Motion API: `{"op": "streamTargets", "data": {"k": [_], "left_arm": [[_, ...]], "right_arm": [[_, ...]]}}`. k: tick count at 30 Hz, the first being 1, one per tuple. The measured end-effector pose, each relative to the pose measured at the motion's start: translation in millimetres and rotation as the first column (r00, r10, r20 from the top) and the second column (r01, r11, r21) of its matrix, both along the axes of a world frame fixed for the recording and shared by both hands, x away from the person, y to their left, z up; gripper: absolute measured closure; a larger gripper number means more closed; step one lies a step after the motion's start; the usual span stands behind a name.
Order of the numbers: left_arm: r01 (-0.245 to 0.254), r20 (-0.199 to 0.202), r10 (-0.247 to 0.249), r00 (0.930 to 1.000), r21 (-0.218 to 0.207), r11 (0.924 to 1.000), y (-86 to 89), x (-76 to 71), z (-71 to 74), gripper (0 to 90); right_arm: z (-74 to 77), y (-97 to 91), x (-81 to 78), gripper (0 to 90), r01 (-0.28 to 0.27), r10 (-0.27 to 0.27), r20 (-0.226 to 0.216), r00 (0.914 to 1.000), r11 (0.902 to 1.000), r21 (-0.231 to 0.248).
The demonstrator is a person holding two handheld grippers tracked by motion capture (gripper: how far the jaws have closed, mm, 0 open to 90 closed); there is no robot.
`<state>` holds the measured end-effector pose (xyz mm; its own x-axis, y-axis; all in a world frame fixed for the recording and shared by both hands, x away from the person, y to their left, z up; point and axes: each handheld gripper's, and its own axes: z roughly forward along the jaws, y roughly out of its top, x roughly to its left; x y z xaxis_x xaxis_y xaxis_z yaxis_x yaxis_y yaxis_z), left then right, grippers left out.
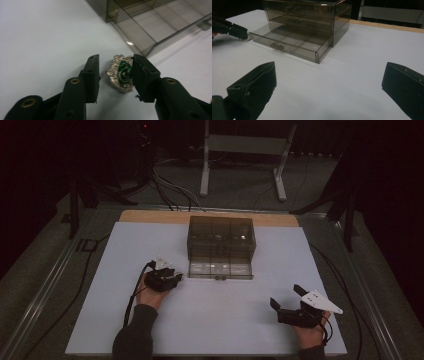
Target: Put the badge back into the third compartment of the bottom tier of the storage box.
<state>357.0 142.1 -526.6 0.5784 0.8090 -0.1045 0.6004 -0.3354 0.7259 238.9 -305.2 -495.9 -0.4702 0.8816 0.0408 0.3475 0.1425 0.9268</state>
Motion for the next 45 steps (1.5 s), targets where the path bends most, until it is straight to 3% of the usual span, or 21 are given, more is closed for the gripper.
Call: {"op": "streamTargets", "data": {"k": [3, 9, 13, 16, 23, 36, 45], "left_arm": [[0.004, -0.007, -0.004, 1.0, -0.006, 1.0, 1.0, 0.3, 0.7, 63.8], [0.032, 0.031, -0.031, 0.999, -0.031, 0.999, 4.4, -8.0, 10.1, 76.2], [0.062, 0.044, -0.06, 0.9972, -0.024, 0.9978, 0.5, -14.2, 12.2, 85.7], [0.072, 0.023, -0.071, 0.9972, -0.022, 0.9972, -1.3, -14.3, 9.3, 86.5], [0.081, 0.025, -0.081, 0.9964, -0.02, 0.9965, -1.4, -16.1, 10.5, 88.1], [0.051, 0.07, -0.047, 0.9964, -0.052, 0.9974, 7.5, -22.9, 28.3, 88.0], [0.063, 0.104, -0.054, 0.9931, -0.083, 0.9946, 1.2, -21.7, 44.1, 88.0]], "right_arm": [[-0.1, -0.1, 0.1, 0.1, 0.001, -0.001, 0.0, 1.0, 1.0, -0.002], [-0.2, -0.4, 0.2, 0.1, 0.004, -0.004, -0.002, 1.0, 1.0, 0.0], [-0.4, 0.1, 0.5, 0.1, 0.002, -0.002, -0.001, 1.0, 1.0, -0.007], [-0.4, 0.2, 0.3, 0.1, 0.002, -0.002, -0.002, 1.0, 1.0, -0.007], [-0.2, -0.5, 0.2, 0.1, 0.007, -0.007, -0.003, 1.0, 1.0, -0.003], [-0.2, -0.5, 0.1, 0.1, 0.006, -0.006, -0.001, 1.0, 1.0, 0.0], [-0.1, -0.6, 0.2, 0.1, 0.005, -0.005, -0.001, 1.0, 1.0, 0.001]]}}
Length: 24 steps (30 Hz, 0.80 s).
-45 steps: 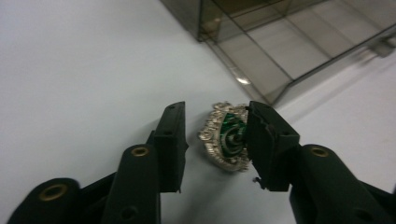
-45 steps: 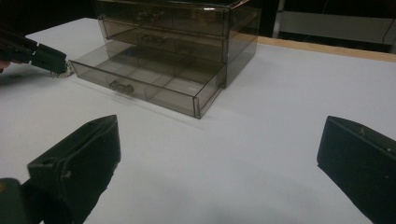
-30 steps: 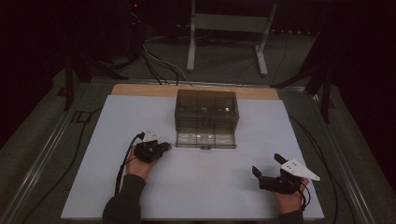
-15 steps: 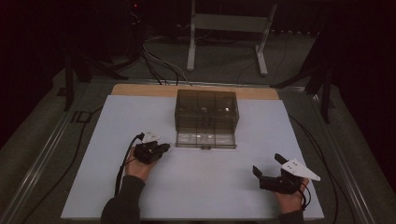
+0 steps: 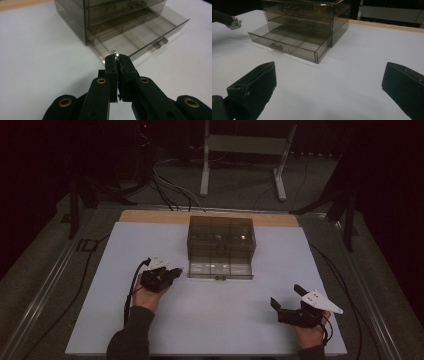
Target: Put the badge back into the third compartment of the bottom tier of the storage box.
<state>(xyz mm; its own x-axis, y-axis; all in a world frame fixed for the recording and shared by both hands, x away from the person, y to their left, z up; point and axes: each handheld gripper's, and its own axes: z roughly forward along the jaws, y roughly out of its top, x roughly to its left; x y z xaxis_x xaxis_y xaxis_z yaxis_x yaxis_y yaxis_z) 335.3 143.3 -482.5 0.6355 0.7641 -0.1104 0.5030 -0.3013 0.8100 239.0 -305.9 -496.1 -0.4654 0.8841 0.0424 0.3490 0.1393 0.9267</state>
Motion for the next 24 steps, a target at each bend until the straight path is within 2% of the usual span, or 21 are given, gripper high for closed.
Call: {"op": "streamTargets", "data": {"k": [12, 24], "left_arm": [[0.008, 0.024, -0.007, 0.9997, -0.041, 0.9991, -10.4, 6.3, 15.7, 88.1], [0.012, 0.035, -0.01, 0.9993, -0.055, 0.9984, -18.7, 11.9, 21.7, 88.1]], "right_arm": [[0.2, -0.3, 0.0, 0.1, 0.001, -0.001, 0.002, 1.0, 1.0, 0.004], [0.1, -0.2, 0.7, 0.1, -0.001, 0.001, 0.003, 1.0, 1.0, 0.005]]}}
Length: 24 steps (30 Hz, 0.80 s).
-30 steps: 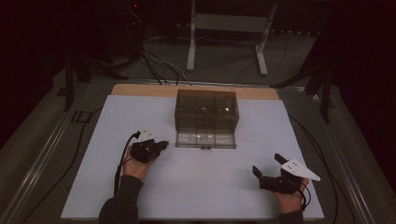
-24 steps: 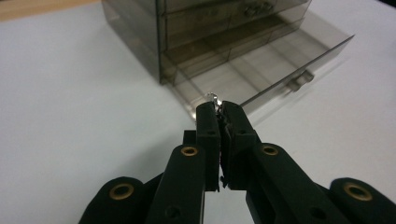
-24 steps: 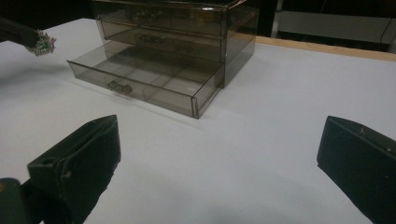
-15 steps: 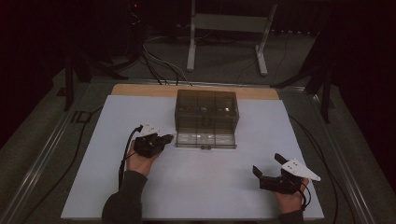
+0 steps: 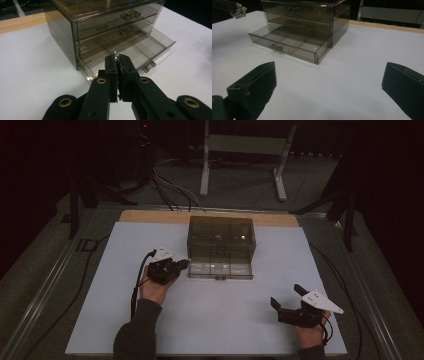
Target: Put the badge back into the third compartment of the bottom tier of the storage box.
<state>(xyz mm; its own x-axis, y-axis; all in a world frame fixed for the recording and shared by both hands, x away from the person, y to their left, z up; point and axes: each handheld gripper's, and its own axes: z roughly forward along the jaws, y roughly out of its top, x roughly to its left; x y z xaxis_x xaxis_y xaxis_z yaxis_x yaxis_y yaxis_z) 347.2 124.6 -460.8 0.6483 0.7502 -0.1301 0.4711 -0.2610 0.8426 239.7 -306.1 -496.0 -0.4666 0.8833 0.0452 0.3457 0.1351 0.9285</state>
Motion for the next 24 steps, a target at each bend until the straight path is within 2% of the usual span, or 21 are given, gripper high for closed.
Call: {"op": "streamTargets", "data": {"k": [24], "left_arm": [[0.023, 0.006, -0.023, 0.9997, -0.014, 0.9996, -23.6, 12.9, 1.9, 88.1]], "right_arm": [[0.0, 0.5, 1.3, 0.1, -0.004, 0.004, -0.001, 1.0, 1.0, 0.007]]}}
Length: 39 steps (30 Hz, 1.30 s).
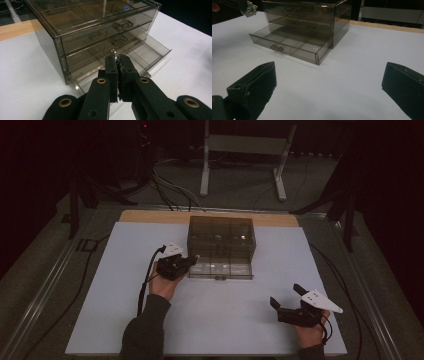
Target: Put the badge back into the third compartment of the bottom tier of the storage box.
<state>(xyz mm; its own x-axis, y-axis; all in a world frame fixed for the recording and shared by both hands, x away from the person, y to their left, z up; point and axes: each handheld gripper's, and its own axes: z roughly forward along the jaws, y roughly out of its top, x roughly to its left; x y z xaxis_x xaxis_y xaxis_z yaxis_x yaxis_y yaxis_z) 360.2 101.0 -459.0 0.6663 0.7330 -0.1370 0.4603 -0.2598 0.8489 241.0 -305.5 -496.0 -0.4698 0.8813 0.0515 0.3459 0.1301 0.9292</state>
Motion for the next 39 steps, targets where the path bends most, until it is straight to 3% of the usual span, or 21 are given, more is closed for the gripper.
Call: {"op": "streamTargets", "data": {"k": [39], "left_arm": [[0.048, -0.005, -0.048, 0.9988, -0.006, 0.9988, -39.3, 15.8, 3.4, 88.3]], "right_arm": [[1.1, -2.8, 0.0, 0.1, 0.011, -0.011, 0.009, 0.9999, 0.9999, 0.007]]}}
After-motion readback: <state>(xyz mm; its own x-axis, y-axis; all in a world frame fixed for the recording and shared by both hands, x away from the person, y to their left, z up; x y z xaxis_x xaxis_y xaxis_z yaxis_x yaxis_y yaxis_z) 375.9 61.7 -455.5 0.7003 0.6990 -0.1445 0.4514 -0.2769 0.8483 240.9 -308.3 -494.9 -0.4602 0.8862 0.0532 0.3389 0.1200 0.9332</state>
